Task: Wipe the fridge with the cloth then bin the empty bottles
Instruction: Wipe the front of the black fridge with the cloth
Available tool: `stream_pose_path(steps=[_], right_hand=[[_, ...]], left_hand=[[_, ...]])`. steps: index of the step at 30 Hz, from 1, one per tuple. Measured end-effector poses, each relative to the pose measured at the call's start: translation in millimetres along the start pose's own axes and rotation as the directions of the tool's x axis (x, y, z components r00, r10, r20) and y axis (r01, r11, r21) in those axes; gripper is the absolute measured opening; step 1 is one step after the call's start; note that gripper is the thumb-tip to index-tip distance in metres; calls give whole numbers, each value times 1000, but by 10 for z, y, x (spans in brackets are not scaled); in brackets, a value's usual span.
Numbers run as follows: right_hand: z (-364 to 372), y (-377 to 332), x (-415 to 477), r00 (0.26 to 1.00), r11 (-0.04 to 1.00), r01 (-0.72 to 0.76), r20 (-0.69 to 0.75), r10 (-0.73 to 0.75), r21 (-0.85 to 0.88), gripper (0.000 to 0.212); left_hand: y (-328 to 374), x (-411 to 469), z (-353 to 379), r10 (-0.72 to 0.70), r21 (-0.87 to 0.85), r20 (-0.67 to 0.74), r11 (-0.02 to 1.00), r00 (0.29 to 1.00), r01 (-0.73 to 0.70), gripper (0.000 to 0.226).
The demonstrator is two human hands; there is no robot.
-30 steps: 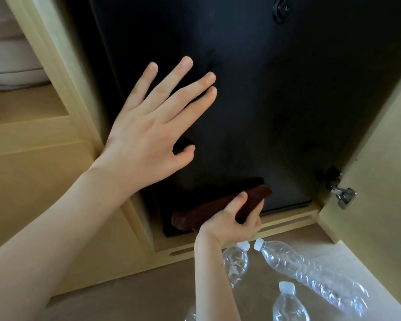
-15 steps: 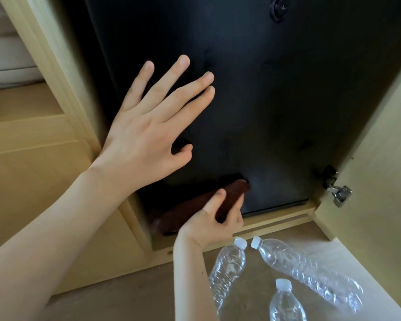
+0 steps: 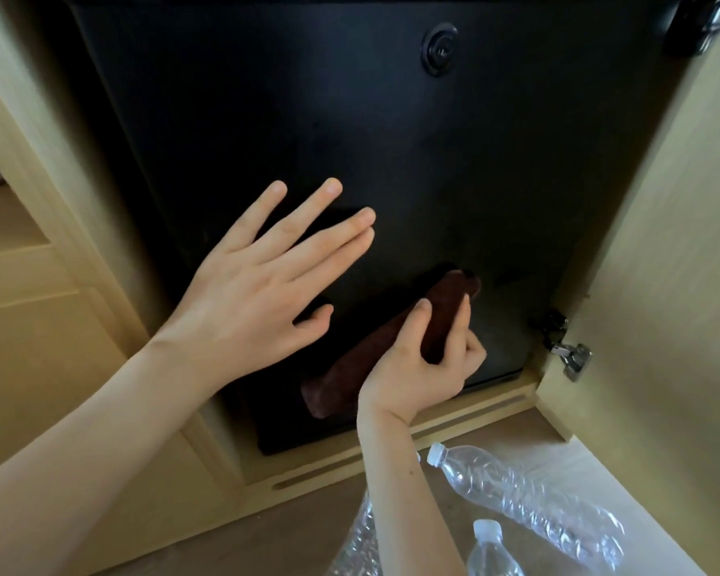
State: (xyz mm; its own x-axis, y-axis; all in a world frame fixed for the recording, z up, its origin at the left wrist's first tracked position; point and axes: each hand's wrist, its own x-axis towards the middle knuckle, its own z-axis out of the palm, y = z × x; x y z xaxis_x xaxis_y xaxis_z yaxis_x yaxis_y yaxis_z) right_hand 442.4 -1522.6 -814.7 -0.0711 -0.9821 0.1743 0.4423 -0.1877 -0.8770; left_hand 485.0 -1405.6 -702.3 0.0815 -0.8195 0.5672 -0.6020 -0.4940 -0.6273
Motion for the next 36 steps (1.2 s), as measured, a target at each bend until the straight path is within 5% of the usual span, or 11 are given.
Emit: stream_pose_path(steps=[8,14,17,21,24,27,31,33,36], right_hand=[[-133,232,233,941,942,324,130,-312,-87,43],[46,-38,480,773,791,612,232,-590,-28,36],[36,45,514,809,827,562,219,-545,-19,39],[-182,277,519,983,984,175,53,-174,-30,42],[-246,277,558,1000,999,28,12,-27,-41,40],[-142,105,561,972,976,217,94,-214,-20,40],[50,-48,605,779,801,598,238,-580,-5,36],[73,-14,667,726,755,655,264,-635,14,35],[-15,125,768,798,820,573,217,-563,21,36]], left_hand=[[-2,0,-1,-4,-32,3,999,1000,4,72],[12,-6,36,-13,-44,-36,999,999,11,72],[19,-6,66,-19,-50,-63,999,998,15,70],[26,-9,73,-29,-59,-70,998,997,25,70],[34,-4,60,-30,-50,-62,998,998,27,71],[55,35,63,-15,-45,-51,999,999,12,72],[72,74,84,0,-41,-62,999,998,-3,72],[67,70,95,3,-44,-74,999,997,-6,71],[51,60,100,4,-45,-81,999,997,-8,70]])
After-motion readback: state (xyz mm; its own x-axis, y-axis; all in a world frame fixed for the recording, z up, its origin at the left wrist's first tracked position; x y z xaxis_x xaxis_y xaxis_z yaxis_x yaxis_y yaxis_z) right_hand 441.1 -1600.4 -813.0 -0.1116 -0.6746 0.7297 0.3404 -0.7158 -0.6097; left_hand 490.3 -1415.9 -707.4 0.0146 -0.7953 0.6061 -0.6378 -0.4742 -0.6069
